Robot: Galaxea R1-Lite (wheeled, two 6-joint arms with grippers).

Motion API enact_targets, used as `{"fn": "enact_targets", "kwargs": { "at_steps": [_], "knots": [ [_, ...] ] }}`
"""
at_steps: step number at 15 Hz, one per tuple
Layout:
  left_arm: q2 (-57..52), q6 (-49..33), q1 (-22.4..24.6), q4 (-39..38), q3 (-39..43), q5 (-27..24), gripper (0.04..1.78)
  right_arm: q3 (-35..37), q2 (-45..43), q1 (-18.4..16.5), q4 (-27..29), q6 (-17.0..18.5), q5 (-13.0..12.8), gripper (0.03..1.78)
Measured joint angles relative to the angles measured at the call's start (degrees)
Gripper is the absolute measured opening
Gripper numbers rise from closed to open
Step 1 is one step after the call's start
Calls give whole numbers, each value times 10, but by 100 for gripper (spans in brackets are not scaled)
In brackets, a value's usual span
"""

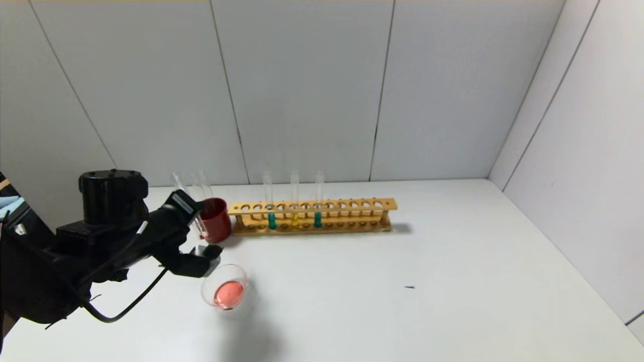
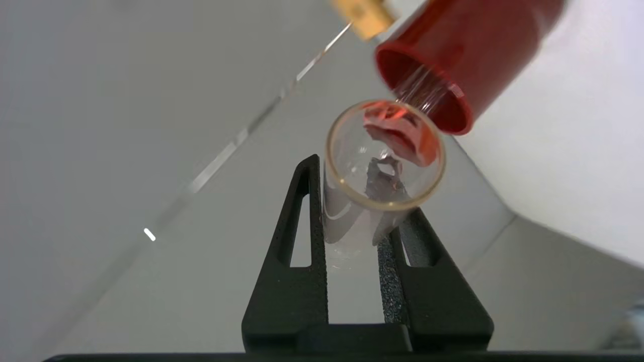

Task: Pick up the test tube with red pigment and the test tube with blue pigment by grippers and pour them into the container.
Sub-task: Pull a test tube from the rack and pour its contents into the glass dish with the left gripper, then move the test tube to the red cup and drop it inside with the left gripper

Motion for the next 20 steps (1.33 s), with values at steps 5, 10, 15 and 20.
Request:
{"fn": "enact_targets", "kwargs": {
  "at_steps": [5,10,15,20],
  "knots": [
    [-73,-389,0,-71,-7,167,33,0,0,0,0,0,0,175],
    [-131,-818,5,9,-25,219,33,0,0,0,0,0,0,175],
    [-131,-1102,71,41,-31,-19,33,0,0,0,0,0,0,175],
    [-71,-1184,102,16,-50,-104,33,0,0,0,0,0,0,175]
  ]
}}
